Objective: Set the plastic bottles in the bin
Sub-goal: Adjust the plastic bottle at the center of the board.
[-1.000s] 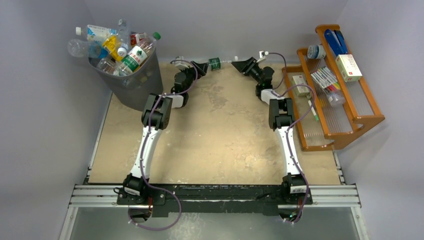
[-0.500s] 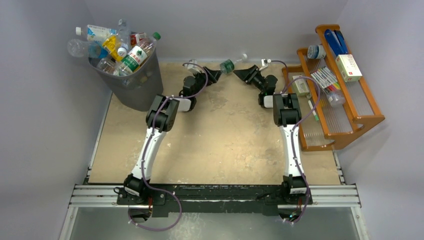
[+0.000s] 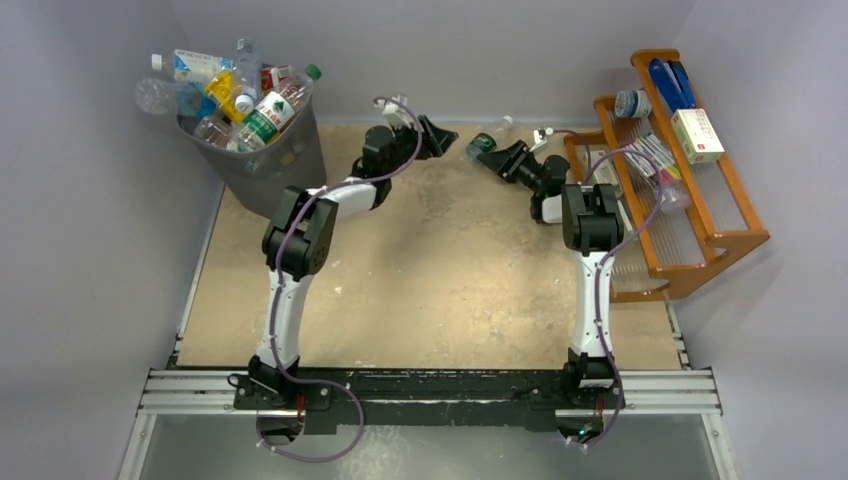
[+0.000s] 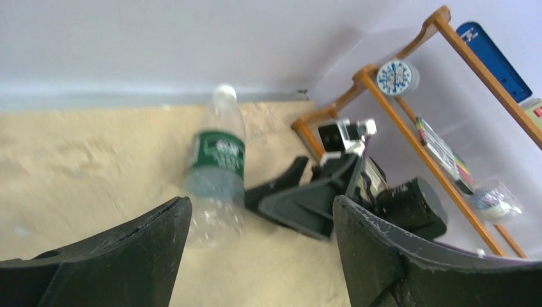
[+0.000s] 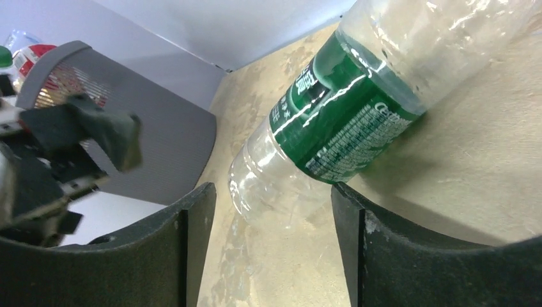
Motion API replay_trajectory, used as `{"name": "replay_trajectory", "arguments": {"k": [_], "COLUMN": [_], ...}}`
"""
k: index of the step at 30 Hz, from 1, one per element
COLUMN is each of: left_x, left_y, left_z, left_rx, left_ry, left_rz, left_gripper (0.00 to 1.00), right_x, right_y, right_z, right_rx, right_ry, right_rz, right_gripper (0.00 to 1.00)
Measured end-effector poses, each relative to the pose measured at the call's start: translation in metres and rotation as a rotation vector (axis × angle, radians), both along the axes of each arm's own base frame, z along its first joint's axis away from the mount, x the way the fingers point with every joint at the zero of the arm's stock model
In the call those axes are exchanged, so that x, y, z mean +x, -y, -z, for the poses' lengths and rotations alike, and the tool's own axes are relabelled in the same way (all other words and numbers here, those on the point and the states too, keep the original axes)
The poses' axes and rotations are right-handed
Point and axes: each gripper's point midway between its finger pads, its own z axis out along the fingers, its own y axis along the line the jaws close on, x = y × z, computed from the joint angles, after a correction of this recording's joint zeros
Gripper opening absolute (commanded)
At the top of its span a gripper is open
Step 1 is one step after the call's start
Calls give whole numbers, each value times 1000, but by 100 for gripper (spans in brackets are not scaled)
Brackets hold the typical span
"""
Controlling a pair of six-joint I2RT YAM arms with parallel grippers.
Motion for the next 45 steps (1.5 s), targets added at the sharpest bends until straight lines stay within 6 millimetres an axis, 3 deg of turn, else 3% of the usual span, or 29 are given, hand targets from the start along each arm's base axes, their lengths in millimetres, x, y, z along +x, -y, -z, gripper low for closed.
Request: {"name": "replay_trajectory", "arguments": {"k": [3, 6, 8, 10, 12, 15, 16, 21, 24, 29, 34, 39, 45], "left_x": [21, 54, 69, 77, 78, 74, 72, 69, 60, 34, -4, -40, -89], "left_y": [-2, 11, 18, 24, 25, 27, 30, 41, 54, 76, 81, 69, 39], "left_z": [-33, -47, -32, -3, 45, 99, 107, 99, 100, 100, 100, 103, 111], "left_rx": [36, 49, 68, 88, 122, 140, 126, 67, 49, 25, 10, 13, 54], "left_ry": [59, 102, 89, 45, -32, -122, -115, -93, -94, -57, -82, -137, -257], "left_rz": [-34, -35, -27, -19, -10, 6, 16, 40, 68, 122, 162, 177, 153], "left_gripper": [81, 81, 81, 81, 82, 82, 82, 82, 82, 81, 80, 79, 76], "right_x": [0, 2, 5, 8, 13, 23, 27, 44, 48, 49, 41, 12, -49], "right_y": [5, 11, 17, 24, 33, 42, 44, 49, 50, 49, 43, 29, -13], "right_z": [0, 0, 0, 2, 4, 4, 3, 3, 12, 13, 17, 15, 17], "right_rx": [-25, -64, -97, -137, -179, -213, -221, -245, -261, -278, -274, -289, -340], "right_ry": [-18, -52, -80, -115, -145, -170, -172, -171, -189, -194, -182, -200, -226], "right_rz": [13, 41, 69, 111, 154, 192, 197, 214, 209, 203, 193, 168, 94], "right_gripper": [80, 87, 92, 93, 92, 90, 89, 88, 87, 74, 64, 60, 59]}}
